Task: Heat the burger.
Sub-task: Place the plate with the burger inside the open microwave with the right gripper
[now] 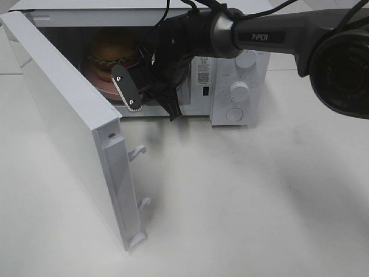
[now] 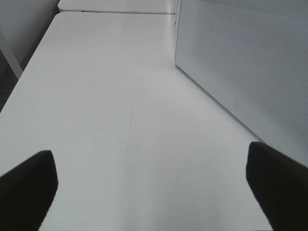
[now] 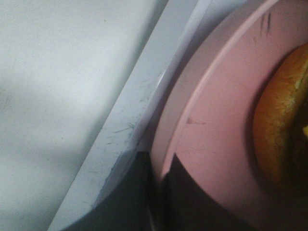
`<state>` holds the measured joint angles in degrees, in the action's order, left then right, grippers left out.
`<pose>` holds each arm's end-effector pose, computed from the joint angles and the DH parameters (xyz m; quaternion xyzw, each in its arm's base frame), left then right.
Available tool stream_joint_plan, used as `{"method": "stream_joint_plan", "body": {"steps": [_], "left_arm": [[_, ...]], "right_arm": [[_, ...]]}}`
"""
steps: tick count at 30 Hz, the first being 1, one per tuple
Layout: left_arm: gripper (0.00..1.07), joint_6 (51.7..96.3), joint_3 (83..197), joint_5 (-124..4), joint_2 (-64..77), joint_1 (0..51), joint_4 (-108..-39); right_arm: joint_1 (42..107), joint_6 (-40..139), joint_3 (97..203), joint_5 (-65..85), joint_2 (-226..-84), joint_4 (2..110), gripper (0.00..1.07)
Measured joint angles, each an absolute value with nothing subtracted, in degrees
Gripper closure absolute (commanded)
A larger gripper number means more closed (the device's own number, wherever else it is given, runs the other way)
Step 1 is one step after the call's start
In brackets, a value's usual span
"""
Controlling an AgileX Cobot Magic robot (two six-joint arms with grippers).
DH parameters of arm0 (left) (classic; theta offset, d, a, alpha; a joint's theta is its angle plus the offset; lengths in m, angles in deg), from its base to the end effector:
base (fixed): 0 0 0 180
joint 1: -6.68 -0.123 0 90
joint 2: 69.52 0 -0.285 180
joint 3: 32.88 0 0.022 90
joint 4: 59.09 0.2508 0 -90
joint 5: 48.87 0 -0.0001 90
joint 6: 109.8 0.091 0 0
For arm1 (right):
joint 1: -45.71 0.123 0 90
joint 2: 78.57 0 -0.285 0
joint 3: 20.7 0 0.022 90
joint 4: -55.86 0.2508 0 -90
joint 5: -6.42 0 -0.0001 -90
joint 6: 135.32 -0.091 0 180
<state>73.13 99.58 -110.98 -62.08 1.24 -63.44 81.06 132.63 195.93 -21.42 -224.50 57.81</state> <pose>-0.0084 -0.0069 0.2805 -0.0163 0.8523 0.0003 0.5228 0.4411 0.3147 0.1538 -0.8138 0.4517 -0.1503 0.3332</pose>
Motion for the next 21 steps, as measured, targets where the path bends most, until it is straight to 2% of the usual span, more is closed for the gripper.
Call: {"method": "stream_joint_plan", "body": {"steps": [4,5,6,8,9,10,15,21], "left_arm": [[0.07,73.1,99.6,-111.0,-62.1,1.2,-63.4],[0.07,73.1,99.6,-111.0,-62.1,1.2,-63.4],[0.07,73.1,99.6,-111.0,-62.1,1.2,-63.4],[0.07,73.1,99.6,-111.0,-62.1,1.2,-63.4],[0.07,73.1,99.6,-111.0,-62.1,1.2,-63.4],[0.07,73.1,99.6,-111.0,-62.1,1.2,-63.4],[0.07,73.1,99.6,-111.0,-62.1,1.2,-63.4],[0.07,73.1,99.6,-111.0,-62.1,1.2,-63.4]], "right_arm": [[81.1,132.6,196.0,-21.0,-224.6,57.8,0.91],[81.1,132.5,196.4,-20.6,-224.7,57.8,0.85],[81.1,132.5,196.4,-20.6,-224.7,57.8,0.85],[81.1,131.8,196.6,-19.5,-224.7,57.8,0.73],[81.1,131.8,196.6,-19.5,-224.7,57.8,0.73],[81.1,130.7,196.6,-19.1,-224.7,57.8,0.66],[81.1,129.2,195.9,-18.9,-224.3,57.8,0.59],[81.1,129.2,192.3,-18.0,-222.4,57.8,0.57]]}}
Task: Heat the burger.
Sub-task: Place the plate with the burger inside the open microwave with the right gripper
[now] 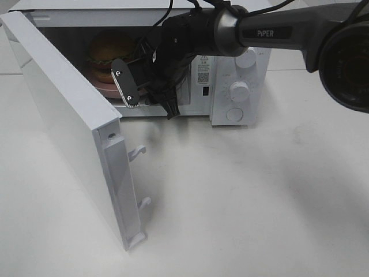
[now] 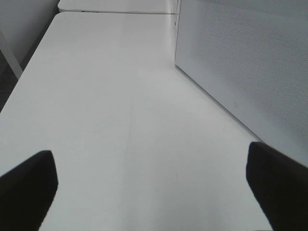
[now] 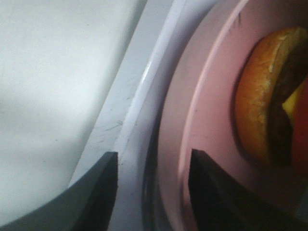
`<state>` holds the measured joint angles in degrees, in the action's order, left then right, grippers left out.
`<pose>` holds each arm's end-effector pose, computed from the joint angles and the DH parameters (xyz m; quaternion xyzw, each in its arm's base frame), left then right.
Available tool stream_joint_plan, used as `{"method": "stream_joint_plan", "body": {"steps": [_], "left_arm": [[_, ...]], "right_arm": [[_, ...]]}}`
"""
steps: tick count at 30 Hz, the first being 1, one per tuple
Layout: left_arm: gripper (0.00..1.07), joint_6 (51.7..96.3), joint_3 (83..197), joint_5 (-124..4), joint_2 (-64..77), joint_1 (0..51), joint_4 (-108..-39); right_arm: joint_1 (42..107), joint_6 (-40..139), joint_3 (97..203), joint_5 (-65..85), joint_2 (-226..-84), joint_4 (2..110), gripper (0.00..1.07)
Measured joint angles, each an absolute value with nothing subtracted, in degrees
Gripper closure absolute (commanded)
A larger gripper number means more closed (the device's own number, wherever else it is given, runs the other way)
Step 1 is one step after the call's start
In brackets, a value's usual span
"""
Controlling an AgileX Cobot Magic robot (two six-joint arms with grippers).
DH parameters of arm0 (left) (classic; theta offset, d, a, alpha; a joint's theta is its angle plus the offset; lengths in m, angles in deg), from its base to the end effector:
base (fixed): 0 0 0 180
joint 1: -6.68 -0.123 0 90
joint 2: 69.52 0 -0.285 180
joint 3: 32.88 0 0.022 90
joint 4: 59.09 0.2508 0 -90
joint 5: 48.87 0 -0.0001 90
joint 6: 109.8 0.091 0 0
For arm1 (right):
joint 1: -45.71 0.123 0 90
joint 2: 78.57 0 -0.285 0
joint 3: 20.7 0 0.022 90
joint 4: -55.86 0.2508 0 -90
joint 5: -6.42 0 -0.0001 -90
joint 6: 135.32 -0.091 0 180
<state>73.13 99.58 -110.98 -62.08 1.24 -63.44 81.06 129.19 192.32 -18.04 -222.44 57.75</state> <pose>-0.0084 -0.0069 0.2805 -0.0163 0.8523 0.0003 0.5228 0.4367 0.3113 0.1576 -0.7947 0.4731 -0.1472 0.3507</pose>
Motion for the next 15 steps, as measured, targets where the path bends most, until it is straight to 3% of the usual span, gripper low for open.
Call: {"method": "stream_joint_plan", "body": {"steps": [15], "left_arm": [[0.07,73.1,99.6,-111.0,-62.1,1.2,-63.4]], "right_arm": [[81.1,129.1,173.5,-9.8,-211.3,57.7,0.44]]}}
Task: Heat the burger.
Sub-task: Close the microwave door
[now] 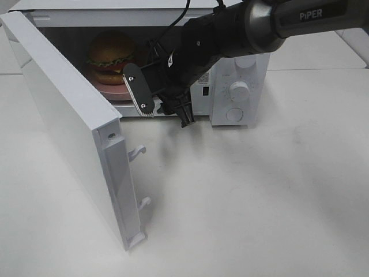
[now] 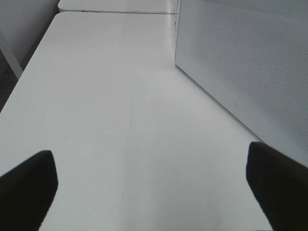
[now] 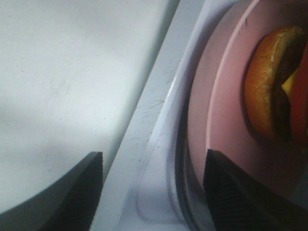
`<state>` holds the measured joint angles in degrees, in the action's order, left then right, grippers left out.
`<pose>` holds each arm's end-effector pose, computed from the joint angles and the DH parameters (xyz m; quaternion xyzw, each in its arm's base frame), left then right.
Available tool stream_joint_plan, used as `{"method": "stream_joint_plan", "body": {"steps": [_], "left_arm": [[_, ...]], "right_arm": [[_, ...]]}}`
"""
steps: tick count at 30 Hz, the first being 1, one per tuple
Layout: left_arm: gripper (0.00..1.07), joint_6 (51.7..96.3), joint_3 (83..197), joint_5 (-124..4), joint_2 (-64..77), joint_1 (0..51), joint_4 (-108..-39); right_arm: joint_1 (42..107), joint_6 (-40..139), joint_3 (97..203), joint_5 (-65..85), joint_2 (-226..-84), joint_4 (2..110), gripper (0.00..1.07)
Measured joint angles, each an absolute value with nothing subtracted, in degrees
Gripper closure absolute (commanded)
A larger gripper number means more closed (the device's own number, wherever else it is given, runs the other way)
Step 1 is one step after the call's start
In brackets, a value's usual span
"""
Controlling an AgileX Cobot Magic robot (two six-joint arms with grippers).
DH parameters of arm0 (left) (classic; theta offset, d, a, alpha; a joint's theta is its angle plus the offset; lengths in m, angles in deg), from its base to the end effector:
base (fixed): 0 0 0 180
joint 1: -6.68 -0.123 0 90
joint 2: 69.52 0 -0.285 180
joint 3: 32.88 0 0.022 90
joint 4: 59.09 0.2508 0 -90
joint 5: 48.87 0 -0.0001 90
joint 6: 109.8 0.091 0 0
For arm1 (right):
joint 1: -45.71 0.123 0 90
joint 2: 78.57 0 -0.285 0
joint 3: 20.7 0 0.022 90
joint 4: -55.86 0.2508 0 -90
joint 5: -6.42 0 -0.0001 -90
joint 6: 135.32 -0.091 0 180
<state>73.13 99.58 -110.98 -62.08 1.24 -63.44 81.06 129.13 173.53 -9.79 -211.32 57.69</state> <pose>-0.0084 -0.0069 0.2805 -0.0163 0.8523 0.0003 0.5228 0.3983 0.2835 0.1678 -0.7922 0.4736 -0.1508 0.3542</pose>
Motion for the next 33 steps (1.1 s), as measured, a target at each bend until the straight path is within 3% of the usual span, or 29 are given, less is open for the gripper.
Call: {"method": "stream_joint_plan", "body": {"steps": [6,13,33], "left_arm": [[0.07,73.1,99.6,-111.0,-62.1,1.2,-63.4],[0.07,73.1,99.6,-111.0,-62.1,1.2,-63.4],[0.07,73.1,99.6,-111.0,-62.1,1.2,-63.4]], "right_arm": [[81.1,127.7,168.5,-7.6,-207.8,57.7,0.4],[81.1,120.7,159.8,0.7,-201.5,57.8,0.27],[81.1,113.5,140.8,3.4,-183.5,57.8,0.31]]}}
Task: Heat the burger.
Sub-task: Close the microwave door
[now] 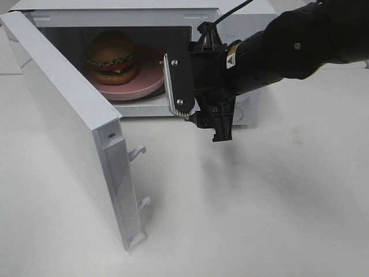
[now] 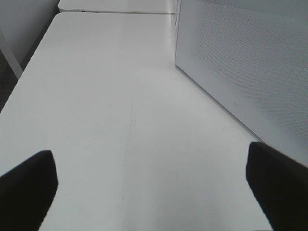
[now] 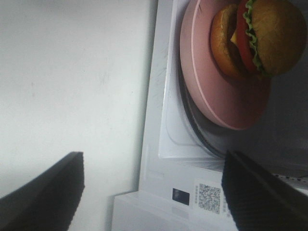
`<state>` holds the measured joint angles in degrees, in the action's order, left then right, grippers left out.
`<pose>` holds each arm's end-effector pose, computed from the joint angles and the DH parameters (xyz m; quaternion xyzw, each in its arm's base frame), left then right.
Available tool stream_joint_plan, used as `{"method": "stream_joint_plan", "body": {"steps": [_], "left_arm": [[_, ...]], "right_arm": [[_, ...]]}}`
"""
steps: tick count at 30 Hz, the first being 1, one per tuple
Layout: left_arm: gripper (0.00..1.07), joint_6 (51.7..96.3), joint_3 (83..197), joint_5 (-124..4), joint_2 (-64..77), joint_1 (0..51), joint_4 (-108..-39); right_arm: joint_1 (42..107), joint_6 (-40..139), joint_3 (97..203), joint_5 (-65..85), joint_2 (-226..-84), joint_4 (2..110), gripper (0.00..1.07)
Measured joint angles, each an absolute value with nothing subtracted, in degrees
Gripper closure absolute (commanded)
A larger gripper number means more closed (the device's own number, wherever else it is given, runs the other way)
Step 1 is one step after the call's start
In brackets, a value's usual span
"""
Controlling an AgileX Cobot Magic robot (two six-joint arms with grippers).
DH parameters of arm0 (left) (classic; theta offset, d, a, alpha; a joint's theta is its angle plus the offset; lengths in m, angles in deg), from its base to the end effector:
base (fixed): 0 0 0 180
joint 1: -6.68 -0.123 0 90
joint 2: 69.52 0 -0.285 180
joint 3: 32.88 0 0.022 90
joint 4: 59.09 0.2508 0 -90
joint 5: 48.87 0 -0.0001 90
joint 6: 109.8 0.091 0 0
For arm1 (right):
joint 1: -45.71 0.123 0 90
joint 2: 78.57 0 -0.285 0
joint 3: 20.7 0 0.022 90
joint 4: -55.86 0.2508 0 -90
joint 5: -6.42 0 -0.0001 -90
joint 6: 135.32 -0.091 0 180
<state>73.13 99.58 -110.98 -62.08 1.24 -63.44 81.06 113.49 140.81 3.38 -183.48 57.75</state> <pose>-0.0084 -0.0069 0.2805 -0.0163 0.8523 0.0003 0.5228 0.3000 0.2130 0.2246 -0.6954 0.5599 -0.1218 0.4338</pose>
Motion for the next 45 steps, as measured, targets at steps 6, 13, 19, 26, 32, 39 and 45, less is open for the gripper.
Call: {"method": "stream_joint_plan", "body": {"steps": [6,13,19,26,32,39,45], "left_arm": [[0.07,73.1,99.6,-111.0,-62.1,1.2,-63.4],[0.07,73.1,99.6,-111.0,-62.1,1.2,-63.4],[0.07,73.1,99.6,-111.0,-62.1,1.2,-63.4],[0.07,73.1,99.6,-111.0,-62.1,1.2,-63.4],[0.07,73.1,99.6,-111.0,-62.1,1.2,-63.4],[0.07,73.1,99.6,-111.0,-62.1,1.2,-63.4],[0.07,73.1,99.6,-111.0,-62.1,1.2,-63.4]], "right_arm": [[81.1,108.8,137.0,2.6,-179.1,57.8,0.31],[81.1,100.5,131.8,-1.5,-172.0,57.8,0.31],[81.1,93.4,129.9,-7.3,-167.8,57.8,0.31],[81.1,75.8,129.9,-19.4,-161.5,56.4,0.31],[81.1,63.0,129.9,-26.8,-156.5,54.0,0.31],[81.1,55.6,129.9,-38.8,-152.8,53.1,0.31],[81.1,52.4,129.9,-49.3,-150.9,52.3,0.31]]}}
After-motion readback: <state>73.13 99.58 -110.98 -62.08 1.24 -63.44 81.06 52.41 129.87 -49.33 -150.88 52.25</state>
